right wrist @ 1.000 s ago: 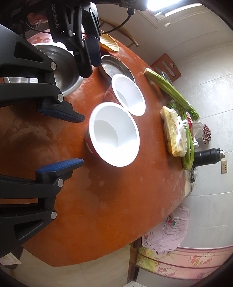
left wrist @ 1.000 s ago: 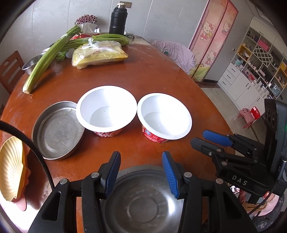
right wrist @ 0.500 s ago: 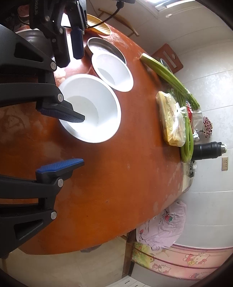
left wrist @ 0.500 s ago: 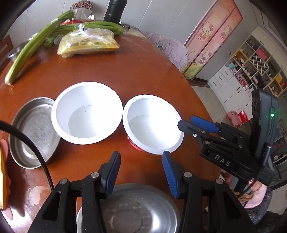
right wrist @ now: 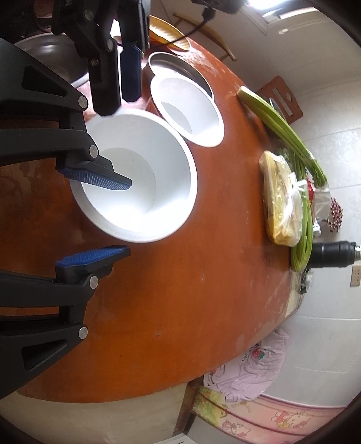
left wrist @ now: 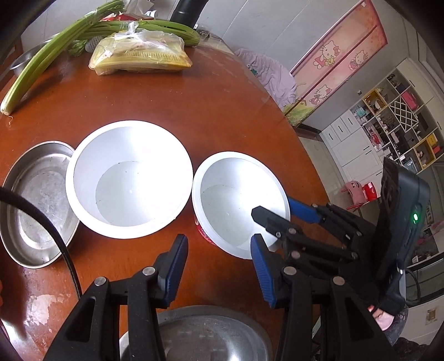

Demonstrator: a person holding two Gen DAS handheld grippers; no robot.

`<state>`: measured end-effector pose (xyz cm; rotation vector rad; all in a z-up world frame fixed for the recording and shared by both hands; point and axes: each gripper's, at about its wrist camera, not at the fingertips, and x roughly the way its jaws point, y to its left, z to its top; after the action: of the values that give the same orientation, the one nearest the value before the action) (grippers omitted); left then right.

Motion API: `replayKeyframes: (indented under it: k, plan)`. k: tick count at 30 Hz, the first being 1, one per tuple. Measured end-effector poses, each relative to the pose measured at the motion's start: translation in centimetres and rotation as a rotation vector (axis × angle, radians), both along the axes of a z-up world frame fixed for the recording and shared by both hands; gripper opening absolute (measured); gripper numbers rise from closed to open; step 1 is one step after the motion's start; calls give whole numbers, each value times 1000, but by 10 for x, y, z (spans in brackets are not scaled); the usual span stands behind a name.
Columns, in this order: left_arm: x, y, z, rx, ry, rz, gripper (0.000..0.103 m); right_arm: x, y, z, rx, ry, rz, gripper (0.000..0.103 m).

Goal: Organize plates and bowls
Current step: 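Move the left tool to a red-printed white bowl and grasp its rim, then lift the white bowl and carry it over the steel bowl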

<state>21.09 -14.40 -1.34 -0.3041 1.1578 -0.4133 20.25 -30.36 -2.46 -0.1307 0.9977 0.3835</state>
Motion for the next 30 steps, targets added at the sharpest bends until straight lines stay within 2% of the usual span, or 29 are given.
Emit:
replayKeyframes:
  k: [4,6,10,18,30]
  plan:
    - [5,-2,-4,9,7,12,46,-5,6,-1,0,-1,15,39]
    - [8,-3,-6,11,8,9,32,-7,7,-1,11,6,17,39]
    - [12,-5,-12,29,24,6,23,-10,8,0,15,4,14,39]
    - [6,-10,-5,22,3,-26,23,-20,3,2,32,5,-2,39]
    - [-13,-2,17,44,-61,-22,23,-43,6,25,44,-65,15,39]
